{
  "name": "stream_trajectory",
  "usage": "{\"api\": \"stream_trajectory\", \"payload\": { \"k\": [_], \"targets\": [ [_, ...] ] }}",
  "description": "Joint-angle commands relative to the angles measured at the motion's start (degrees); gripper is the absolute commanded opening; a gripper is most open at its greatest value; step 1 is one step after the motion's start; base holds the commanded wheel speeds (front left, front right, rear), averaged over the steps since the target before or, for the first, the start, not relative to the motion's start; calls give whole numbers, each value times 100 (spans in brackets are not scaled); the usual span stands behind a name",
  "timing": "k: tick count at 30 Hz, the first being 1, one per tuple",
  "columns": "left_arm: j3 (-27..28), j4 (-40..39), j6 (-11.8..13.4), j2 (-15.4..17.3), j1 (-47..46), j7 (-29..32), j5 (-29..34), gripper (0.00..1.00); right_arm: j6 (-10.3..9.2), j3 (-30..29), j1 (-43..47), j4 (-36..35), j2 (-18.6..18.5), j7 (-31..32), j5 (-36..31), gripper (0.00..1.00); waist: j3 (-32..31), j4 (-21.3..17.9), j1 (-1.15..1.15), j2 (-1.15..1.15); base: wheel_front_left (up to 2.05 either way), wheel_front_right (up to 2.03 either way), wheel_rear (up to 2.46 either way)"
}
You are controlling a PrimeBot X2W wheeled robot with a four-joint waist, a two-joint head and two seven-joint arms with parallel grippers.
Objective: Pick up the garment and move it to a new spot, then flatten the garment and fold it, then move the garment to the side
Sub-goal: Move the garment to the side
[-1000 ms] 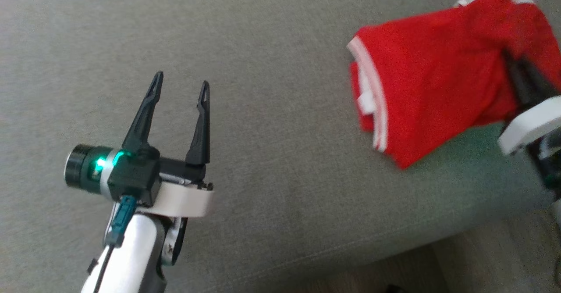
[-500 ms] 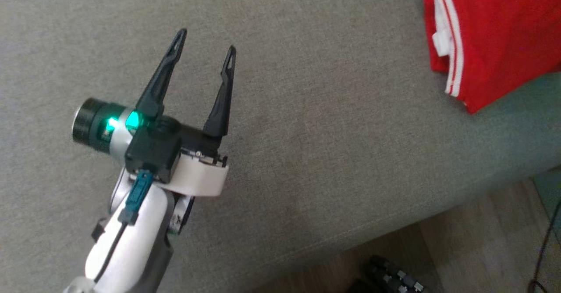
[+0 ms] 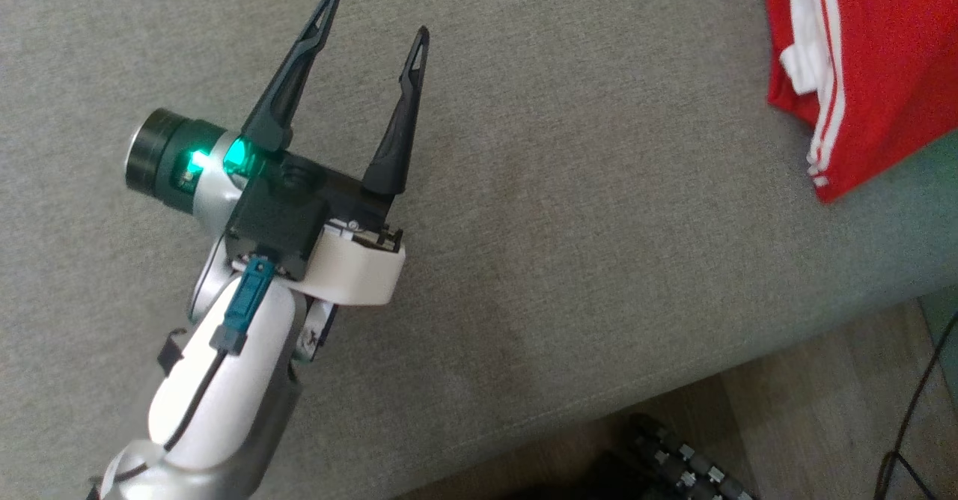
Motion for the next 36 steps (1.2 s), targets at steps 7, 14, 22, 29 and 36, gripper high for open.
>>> {"api": "stream_trajectory", "payload": {
  "k": [7,14,22,29,36],
  "targets": [
    [173,-144,116,-6,32,-29,-95,100,21,-543,209,-235,360,-627,-807,100,-270,156,-1,0,0,0,0],
    [292,-51,292,-19,401,-29,-219,100,21,-317,938,-937,979,-941,-756,100,-797,393,-1,0,0,0,0],
    [600,60,607,-57,1147,-29,-460,100,21,449,2265,-2354,1718,-845,-523,100,-1533,893,-1,0,0,0,0],
    [1002,183,810,-11,1654,-29,-629,100,21,904,3076,-3461,2090,-522,-376,100,-1968,1513,-1,0,0,0,0],
    [1292,416,816,40,2041,-29,-839,100,21,1009,3485,-3890,2243,-229,-385,100,-2297,1744,-1,0,0,0,0]
  ]
}}
